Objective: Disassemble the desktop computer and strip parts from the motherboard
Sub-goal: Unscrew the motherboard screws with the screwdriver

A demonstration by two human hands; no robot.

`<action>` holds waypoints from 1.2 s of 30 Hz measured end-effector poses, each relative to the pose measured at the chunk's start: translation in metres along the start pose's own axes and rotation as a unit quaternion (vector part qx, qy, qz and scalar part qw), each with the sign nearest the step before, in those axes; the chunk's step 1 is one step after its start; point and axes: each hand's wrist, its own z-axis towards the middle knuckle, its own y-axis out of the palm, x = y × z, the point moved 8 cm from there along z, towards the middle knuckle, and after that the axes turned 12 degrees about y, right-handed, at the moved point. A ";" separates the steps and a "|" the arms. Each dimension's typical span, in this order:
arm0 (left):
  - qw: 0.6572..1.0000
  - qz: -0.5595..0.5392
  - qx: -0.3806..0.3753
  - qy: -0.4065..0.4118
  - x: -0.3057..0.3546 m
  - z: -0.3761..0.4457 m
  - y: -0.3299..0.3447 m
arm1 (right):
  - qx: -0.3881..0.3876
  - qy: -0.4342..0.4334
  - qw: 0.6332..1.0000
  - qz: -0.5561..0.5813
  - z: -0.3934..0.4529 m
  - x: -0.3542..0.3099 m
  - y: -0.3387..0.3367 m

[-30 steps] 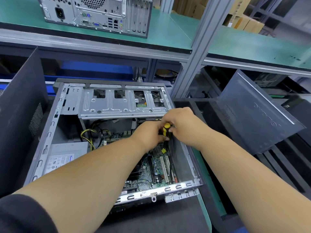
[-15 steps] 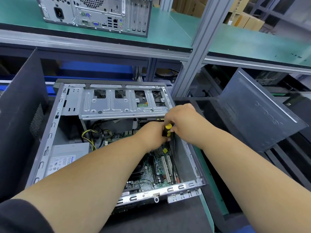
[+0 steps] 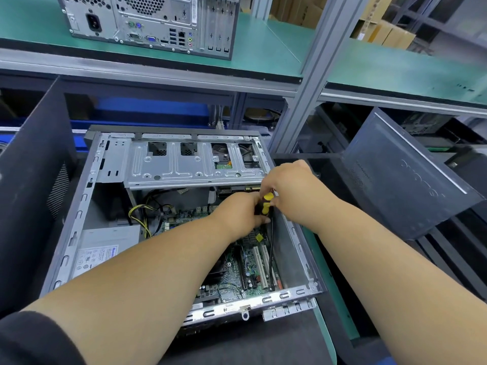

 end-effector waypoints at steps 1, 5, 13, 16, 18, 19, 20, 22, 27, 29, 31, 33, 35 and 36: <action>1.000 0.000 -0.002 -0.004 -0.001 0.001 0.001 | -0.054 0.000 0.998 -0.029 0.006 -0.004 0.002; 1.000 0.002 0.003 -0.014 -0.004 0.001 0.002 | -0.069 -0.015 0.998 -0.003 0.005 -0.006 0.004; 1.000 0.001 -0.002 -0.004 -0.006 0.003 0.003 | 0.042 -0.006 0.992 0.123 -0.021 0.004 -0.007; 1.000 0.006 -0.013 -0.003 -0.006 0.004 0.004 | 0.035 -0.037 0.990 0.130 -0.020 0.000 -0.009; 1.000 0.012 -0.024 -0.010 -0.007 0.004 0.006 | 0.050 -0.051 0.984 0.165 -0.023 -0.001 -0.012; 1.000 0.012 -0.023 -0.012 -0.007 0.004 0.006 | 0.047 -0.047 0.983 0.168 -0.024 -0.001 -0.012; 1.000 0.007 -0.020 -0.014 -0.009 0.004 0.007 | 0.048 -0.040 0.983 0.172 -0.025 0.001 -0.009; 1.000 -0.013 -0.009 -0.015 -0.011 0.003 0.006 | 0.079 -0.031 0.979 0.186 -0.026 0.005 -0.009; 1.000 -0.001 -0.008 -0.016 -0.011 0.004 0.005 | 0.075 -0.011 0.979 0.187 -0.026 0.006 -0.009; 0.999 0.034 -0.019 -0.001 -0.008 0.005 0.004 | 0.044 -0.011 0.987 0.154 -0.022 0.002 -0.008; 0.998 0.054 -0.036 0.006 -0.006 0.005 0.004 | 0.040 -0.025 0.988 0.149 -0.021 0.000 -0.009; 0.998 0.057 -0.038 0.005 -0.005 0.005 0.003 | 0.060 -0.044 0.980 0.186 -0.022 0.000 -0.011; 0.998 0.056 -0.035 0.004 -0.005 0.005 0.001 | 0.068 -0.038 0.976 0.203 -0.025 0.002 -0.010; 0.998 0.054 -0.034 0.007 -0.004 0.005 0.001 | 0.082 -0.031 0.973 0.213 -0.025 0.005 -0.009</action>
